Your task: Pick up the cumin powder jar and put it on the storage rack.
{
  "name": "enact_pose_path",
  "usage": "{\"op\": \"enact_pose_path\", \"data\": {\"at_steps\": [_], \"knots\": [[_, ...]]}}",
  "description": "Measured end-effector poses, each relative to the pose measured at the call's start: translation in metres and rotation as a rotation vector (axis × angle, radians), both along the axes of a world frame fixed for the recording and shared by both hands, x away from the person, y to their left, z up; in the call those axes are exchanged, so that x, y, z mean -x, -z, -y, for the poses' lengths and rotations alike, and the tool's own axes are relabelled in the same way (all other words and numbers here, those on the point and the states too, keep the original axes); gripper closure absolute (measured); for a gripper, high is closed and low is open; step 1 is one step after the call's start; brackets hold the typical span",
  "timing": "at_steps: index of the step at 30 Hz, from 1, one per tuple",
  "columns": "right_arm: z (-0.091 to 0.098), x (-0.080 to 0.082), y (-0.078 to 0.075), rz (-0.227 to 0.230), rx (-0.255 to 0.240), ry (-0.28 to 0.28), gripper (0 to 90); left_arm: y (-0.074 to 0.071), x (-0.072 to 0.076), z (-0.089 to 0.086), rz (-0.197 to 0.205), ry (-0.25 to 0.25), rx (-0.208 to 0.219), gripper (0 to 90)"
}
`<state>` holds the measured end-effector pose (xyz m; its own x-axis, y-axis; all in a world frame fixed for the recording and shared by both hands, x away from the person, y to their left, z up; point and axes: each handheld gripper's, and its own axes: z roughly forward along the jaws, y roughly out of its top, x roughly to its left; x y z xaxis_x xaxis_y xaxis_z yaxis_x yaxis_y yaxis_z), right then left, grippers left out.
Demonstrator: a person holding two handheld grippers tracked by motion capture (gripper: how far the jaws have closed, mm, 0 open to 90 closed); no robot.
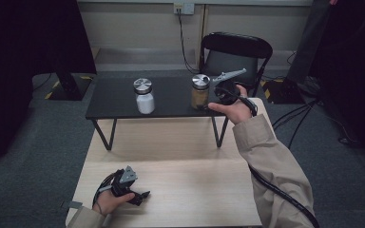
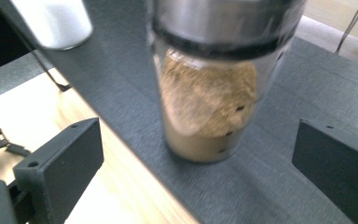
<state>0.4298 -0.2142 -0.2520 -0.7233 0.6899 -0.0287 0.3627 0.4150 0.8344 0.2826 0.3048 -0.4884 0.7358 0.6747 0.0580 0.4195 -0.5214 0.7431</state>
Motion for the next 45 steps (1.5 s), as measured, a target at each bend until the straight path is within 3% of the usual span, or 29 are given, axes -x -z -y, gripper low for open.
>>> {"op": "enact_pose_path", "data": {"at_steps": [9,29,45], "knots": [[0.011,0.014,0.009,0.004,0.001,-0.031,1.0,0.000,0.000,0.000,0.000,-0.001,0.002,0.0],[0.040,0.051,0.049,0.007,-0.009,-0.070,0.9,0.001,0.000,0.000,0.001,-0.003,0.004,0.0],[0.052,0.061,0.086,-0.022,0.004,-0.072,0.9,0.001,0.000,0.000,0.001,-0.004,0.004,0.0]]}}
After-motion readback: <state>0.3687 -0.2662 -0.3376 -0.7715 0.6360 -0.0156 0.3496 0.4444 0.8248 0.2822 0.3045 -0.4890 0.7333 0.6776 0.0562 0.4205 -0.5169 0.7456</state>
